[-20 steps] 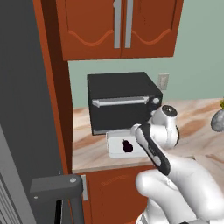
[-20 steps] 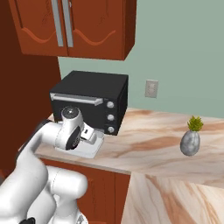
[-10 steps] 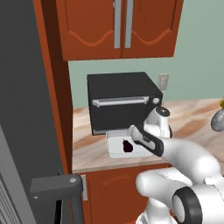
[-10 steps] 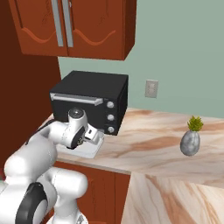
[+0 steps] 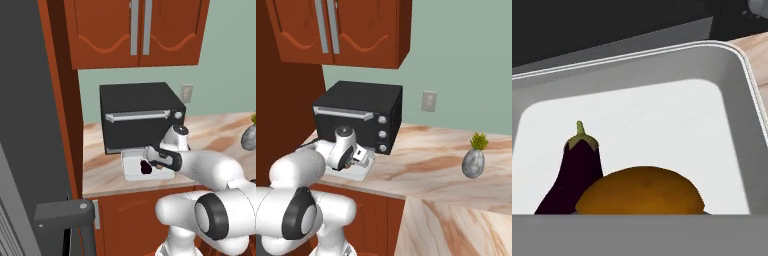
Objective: Take the eggplant and mushroom out of the freezer and place them in the tupperware container on the counter. Then put the tupperware containing the vegetables back in the freezer.
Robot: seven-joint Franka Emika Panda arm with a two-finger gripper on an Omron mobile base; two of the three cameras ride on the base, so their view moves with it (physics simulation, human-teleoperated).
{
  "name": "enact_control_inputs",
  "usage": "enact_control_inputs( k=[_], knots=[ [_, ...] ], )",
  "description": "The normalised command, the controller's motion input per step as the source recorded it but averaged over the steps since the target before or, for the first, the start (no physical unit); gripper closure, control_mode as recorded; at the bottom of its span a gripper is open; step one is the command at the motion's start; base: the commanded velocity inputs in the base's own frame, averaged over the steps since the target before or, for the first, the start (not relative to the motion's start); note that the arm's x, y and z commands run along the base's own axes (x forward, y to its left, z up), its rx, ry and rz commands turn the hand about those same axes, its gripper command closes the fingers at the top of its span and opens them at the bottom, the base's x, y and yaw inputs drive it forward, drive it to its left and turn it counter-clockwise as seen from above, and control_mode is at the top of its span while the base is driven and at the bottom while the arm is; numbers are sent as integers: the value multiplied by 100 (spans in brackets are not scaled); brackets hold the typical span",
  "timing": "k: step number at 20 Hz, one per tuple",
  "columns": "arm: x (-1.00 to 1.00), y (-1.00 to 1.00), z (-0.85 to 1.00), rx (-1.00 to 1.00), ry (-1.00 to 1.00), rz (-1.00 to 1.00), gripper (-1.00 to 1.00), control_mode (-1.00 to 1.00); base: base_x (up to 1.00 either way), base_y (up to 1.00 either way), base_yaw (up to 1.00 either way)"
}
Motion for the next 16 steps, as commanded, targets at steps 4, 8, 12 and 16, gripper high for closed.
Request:
enact_control_inputs(
  k=[4,8,12,16],
  knots=[
    [1,29,-23,-4,0,0,-100,-100,0,0,0],
    [18,0,-4,0,0,0,-100,-100,0,0,0],
    [10,-1,4,0,-2,0,-100,-100,0,0,0],
    [-8,-24,66,0,-17,-1,-100,-100,0,0,0]
  ],
)
